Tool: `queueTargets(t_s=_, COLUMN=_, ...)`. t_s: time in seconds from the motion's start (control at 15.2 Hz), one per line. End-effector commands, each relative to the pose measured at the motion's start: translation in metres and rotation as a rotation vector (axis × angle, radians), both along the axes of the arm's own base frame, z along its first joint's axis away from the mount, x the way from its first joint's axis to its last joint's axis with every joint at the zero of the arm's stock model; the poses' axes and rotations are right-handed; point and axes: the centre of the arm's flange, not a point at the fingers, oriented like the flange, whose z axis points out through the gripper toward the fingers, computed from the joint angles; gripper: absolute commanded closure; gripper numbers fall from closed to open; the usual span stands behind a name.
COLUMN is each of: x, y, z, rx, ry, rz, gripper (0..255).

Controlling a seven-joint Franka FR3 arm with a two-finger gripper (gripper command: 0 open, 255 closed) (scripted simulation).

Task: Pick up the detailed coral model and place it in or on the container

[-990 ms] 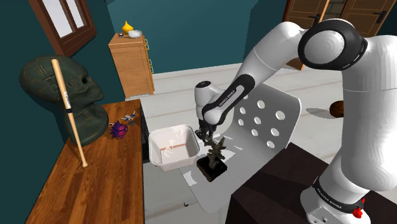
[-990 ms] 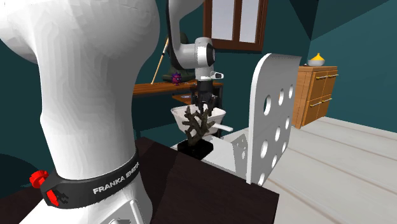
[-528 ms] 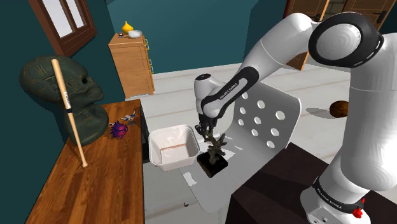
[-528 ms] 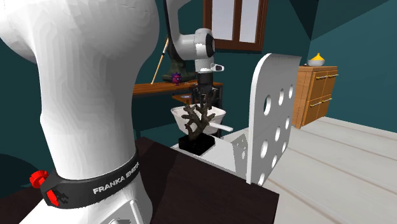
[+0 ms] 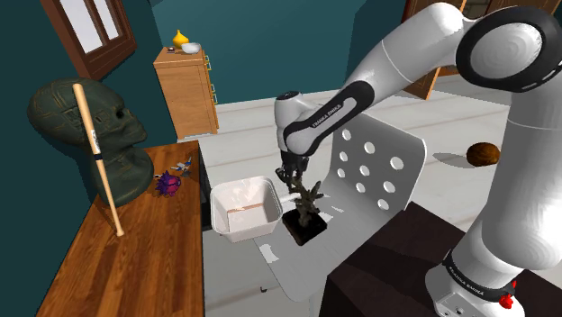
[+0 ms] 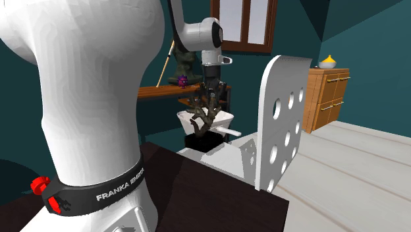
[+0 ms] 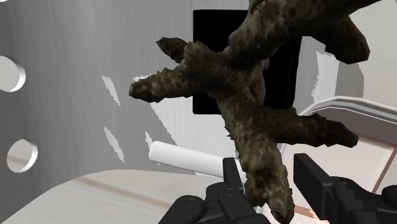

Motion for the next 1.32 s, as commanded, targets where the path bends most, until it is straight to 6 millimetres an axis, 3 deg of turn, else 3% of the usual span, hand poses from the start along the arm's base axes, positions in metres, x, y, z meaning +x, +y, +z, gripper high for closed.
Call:
queueTargets(t_s=0.0, x=0.001, y=0.0, z=0.013, rx=0.002, ry=-0.006, rz=0.0, gripper=255)
queueTargets(t_s=1.25, x=0.001, y=0.0, z=0.113, rx=0.002, ry=-0.006, rz=0.0, gripper=255)
